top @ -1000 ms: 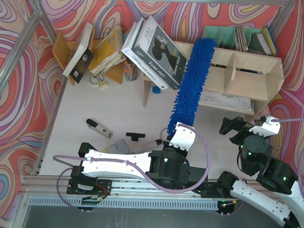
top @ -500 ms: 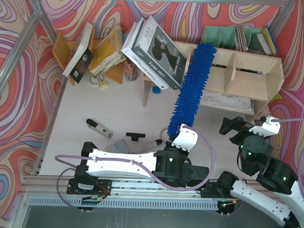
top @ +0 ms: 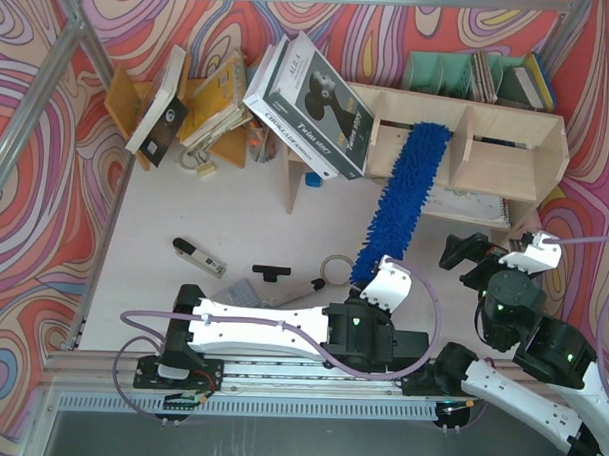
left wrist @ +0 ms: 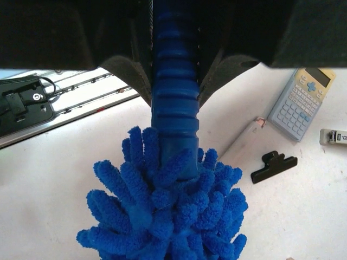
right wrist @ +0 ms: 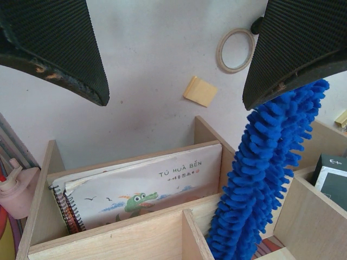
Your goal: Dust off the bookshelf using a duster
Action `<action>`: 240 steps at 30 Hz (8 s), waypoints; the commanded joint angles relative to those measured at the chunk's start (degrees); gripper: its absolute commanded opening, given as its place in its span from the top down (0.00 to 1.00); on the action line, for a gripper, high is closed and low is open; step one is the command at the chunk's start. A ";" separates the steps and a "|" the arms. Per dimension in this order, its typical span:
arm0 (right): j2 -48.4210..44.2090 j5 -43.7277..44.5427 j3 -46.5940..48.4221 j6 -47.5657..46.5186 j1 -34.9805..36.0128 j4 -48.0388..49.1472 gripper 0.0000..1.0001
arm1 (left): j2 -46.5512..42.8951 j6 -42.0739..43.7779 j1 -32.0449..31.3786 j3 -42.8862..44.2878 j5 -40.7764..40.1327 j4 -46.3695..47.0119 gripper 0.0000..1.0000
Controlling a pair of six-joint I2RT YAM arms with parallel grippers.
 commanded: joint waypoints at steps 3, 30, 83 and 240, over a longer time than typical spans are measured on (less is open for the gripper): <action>-0.50 0.84 -0.19 0.69 0.06 -0.92 0.01 | -0.36 0.99 0.23 -2.45 0.50 1.50 1.00; -0.22 1.09 -0.23 0.87 0.06 -1.09 0.01 | -4.67 7.26 -1.26 -1.78 -3.35 5.21 1.00; 0.40 2.34 0.12 2.21 -0.02 -2.28 0.01 | 0.96 5.14 -2.14 7.34 1.69 -3.38 1.00; 0.29 13.94 12.95 7.23 0.07 -3.85 0.01 | 1.13 35.93 5.00 -3.12 10.43 30.90 1.00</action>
